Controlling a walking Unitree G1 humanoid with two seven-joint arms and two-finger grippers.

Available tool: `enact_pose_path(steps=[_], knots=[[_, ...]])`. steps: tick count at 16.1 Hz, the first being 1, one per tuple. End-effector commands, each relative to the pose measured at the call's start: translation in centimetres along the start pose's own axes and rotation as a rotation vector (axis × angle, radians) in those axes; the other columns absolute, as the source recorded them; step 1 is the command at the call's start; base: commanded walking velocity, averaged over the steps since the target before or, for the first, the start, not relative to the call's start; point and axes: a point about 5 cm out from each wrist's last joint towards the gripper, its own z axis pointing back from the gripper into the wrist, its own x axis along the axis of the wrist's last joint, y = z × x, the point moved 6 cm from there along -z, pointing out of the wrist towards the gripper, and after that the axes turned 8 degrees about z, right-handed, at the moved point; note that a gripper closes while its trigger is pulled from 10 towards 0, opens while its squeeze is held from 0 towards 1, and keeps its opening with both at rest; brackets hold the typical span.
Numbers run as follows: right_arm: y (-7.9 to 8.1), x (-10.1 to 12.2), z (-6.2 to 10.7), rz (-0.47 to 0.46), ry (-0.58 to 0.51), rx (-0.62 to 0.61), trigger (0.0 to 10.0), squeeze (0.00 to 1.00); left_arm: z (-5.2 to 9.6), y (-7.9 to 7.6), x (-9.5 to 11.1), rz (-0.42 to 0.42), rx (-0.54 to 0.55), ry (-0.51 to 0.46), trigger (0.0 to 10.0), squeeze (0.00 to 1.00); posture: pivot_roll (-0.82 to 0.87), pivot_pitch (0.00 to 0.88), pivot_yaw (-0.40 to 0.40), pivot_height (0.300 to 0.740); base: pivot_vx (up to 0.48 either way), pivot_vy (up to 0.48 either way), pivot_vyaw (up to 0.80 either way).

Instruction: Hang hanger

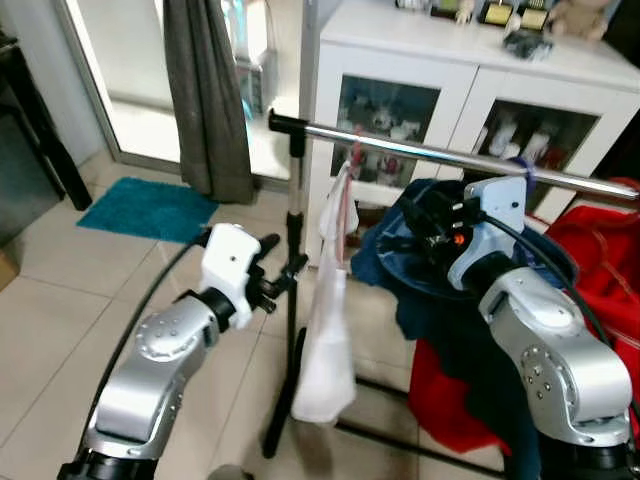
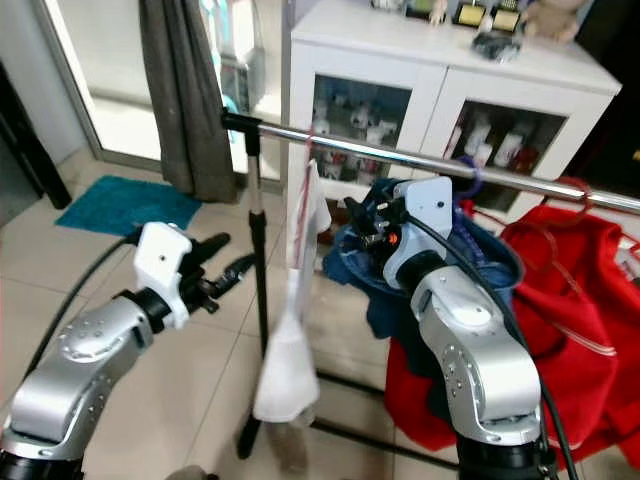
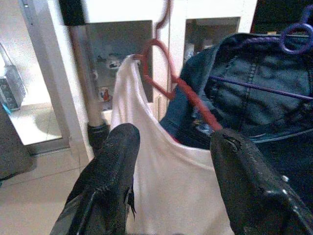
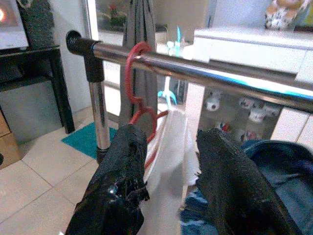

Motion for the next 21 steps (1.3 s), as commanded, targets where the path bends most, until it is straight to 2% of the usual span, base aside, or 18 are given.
enact_pose_path(steps=[1, 10, 11, 12, 14, 17, 19, 21], knots=[[-0.6, -0.3, 0.4, 0.005, 0.017, -0.021, 10.0, 0.0, -0.2, -0.9, 0.5, -0.016, -0.026, -0.02, 10.0, 0.0, 0.03, 0.0, -0.04, 0.723, 0.0, -0.3, 0.0], [-1.2, -1.6, 0.1, 0.012, 0.072, -0.056, 10.0, 0.0, -0.2, -0.4, 0.7, -0.04, -0.024, -0.022, 10.0, 0.0, 0.04, 0.0, -0.046, 0.723, 0.0, -0.248, 0.0], [-1.4, -1.8, 0.0, 0.002, 0.084, -0.071, 10.0, 0.81, -0.3, -0.4, 0.5, -0.065, -0.038, -0.007, 10.0, 0.0, 0.04, 0.0, -0.043, 0.723, 0.0, 0.0, 0.0], [-1.7, -2.0, 0.0, -0.004, 0.093, -0.086, 10.0, 1.0, -0.3, -0.6, 0.3, -0.097, -0.059, 0.009, 10.0, 0.0, 0.05, 0.0, -0.043, 0.723, 0.0, 0.0, 0.0], [-2.3, -2.3, -0.2, 0.0, 0.113, -0.107, 10.0, 1.0, -0.1, -1.0, 0.4, -0.083, -0.088, 0.003, 10.0, 0.0, 0.04, 0.0, -0.036, 0.723, 0.0, 0.0, 0.0], [-3.6, -3.0, -0.7, 0.053, 0.182, -0.125, 10.0, 1.0, 0.0, -1.1, 0.4, -0.079, -0.107, 0.008, 10.0, 0.0, 0.04, 0.0, -0.034, 0.723, 0.0, 0.0, 0.0], [-5.3, -3.6, -1.4, 0.09, 0.244, -0.157, 10.0, 1.0, 0.4, -1.6, 0.1, -0.063, -0.172, 0.034, 10.0, 0.0, 0.04, 0.0, -0.034, 0.723, 0.0, 0.0, 0.0], [-6.0, -3.8, -2.0, 0.102, 0.287, -0.149, 10.0, 1.0, 1.2, -2.3, -0.3, -0.047, -0.252, 0.07, 10.0, 0.0, 0.05, 0.0, -0.034, 0.723, 0.0, 0.0, 0.0]])
